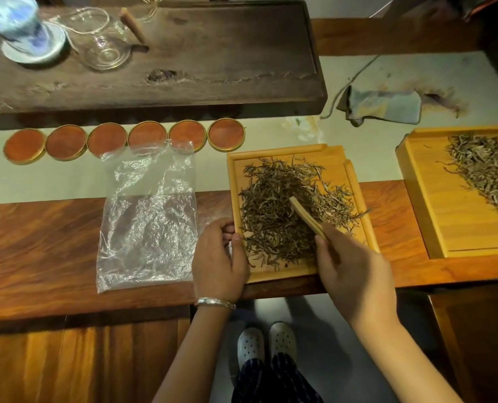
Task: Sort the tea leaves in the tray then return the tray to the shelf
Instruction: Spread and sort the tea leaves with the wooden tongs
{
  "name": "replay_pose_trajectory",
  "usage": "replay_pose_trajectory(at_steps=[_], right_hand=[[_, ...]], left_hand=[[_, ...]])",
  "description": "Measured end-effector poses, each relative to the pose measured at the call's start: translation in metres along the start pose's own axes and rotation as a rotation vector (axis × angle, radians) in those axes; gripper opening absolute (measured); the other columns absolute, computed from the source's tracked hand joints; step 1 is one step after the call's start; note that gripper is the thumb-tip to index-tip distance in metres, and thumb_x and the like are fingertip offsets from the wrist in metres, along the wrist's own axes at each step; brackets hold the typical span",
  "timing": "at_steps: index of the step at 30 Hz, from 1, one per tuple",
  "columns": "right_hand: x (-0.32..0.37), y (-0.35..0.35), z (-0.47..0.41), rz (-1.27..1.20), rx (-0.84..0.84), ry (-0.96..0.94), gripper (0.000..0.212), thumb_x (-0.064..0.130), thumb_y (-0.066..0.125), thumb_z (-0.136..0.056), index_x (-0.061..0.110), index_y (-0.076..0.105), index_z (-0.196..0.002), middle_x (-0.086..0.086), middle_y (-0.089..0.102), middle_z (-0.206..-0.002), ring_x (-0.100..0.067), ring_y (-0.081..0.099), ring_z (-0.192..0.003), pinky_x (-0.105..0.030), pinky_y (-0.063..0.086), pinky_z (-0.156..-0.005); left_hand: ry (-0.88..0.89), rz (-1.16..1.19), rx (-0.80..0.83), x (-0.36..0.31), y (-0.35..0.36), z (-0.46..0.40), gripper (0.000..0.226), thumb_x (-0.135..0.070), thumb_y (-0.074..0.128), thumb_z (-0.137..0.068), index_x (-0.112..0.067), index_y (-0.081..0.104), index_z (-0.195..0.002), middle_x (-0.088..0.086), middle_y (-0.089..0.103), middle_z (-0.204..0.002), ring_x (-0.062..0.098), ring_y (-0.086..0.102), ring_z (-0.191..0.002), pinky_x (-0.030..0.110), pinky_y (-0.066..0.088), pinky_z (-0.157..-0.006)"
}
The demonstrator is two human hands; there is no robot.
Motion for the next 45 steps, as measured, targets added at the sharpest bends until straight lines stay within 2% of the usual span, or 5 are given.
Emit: replay_pose_trajectory(at_steps=[6, 12, 17, 30, 45], right_hand=[[-0.007, -0.002, -0.011, 0.017, 0.025, 0.048, 0.025, 0.019, 0.061, -0.09, 0.01, 0.07, -0.111, -0.008, 0.075, -0.093, -0.025, 0.072, -0.075, -0.027, 0.052, -0.059], [0.002, -0.003, -0.025, 0.02, 0.045, -0.023, 0.023, 0.022, 0.056, -0.093, 0.011, 0.069, -0.109, -0.003, 0.072, -0.078, -0.015, 0.063, -0.058, -0.017, 0.039, -0.047], [0.008, 0.006, -0.019, 0.018, 0.134, -0.024, 0.024, 0.023, 0.054, -0.094, 0.013, 0.068, -0.112, -0.004, 0.072, -0.083, -0.024, 0.066, -0.065, -0.031, 0.048, -0.051], [-0.071, -0.049, 0.008, 0.124, -0.052, 0.214, 0.024, 0.016, 0.057, -0.091, 0.003, 0.066, -0.109, -0.01, 0.062, -0.057, -0.021, 0.051, -0.042, -0.023, 0.038, -0.045], [-0.063, -0.04, 0.021, 0.163, 0.016, 0.21, 0.029, 0.022, 0.058, -0.091, 0.006, 0.066, -0.114, -0.016, 0.072, -0.086, -0.034, 0.066, -0.063, -0.034, 0.051, -0.052]], left_hand=[[-0.014, -0.01, 0.0, 0.0, 0.0, 0.001, 0.018, -0.024, 0.046, -0.088, -0.019, 0.055, -0.103, -0.016, 0.047, -0.083, -0.005, 0.045, -0.07, 0.008, 0.029, -0.06], [-0.016, -0.022, 0.006, 0.003, 0.002, 0.002, 0.014, -0.024, 0.048, -0.088, -0.021, 0.053, -0.101, -0.014, 0.049, -0.083, -0.006, 0.047, -0.072, 0.01, 0.03, -0.058], [-0.017, -0.027, -0.001, 0.002, 0.002, 0.002, 0.015, -0.024, 0.047, -0.088, -0.021, 0.053, -0.101, -0.014, 0.049, -0.082, -0.008, 0.047, -0.072, 0.01, 0.029, -0.058], [-0.015, -0.025, 0.012, 0.001, 0.001, 0.001, 0.017, -0.026, 0.044, -0.087, -0.02, 0.052, -0.1, -0.011, 0.05, -0.083, 0.005, 0.047, -0.071, 0.012, 0.031, -0.058], [-0.009, 0.0, 0.009, 0.004, 0.003, 0.0, 0.018, -0.025, 0.045, -0.088, -0.019, 0.054, -0.103, -0.003, 0.058, -0.087, 0.011, 0.054, -0.074, 0.027, 0.041, -0.059]])
Point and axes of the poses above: each hand's wrist, its own z-axis away from the middle knuckle, its own y-axis out of the palm, x = y × z, the point moved 2 cm from there along -z, towards the middle knuckle
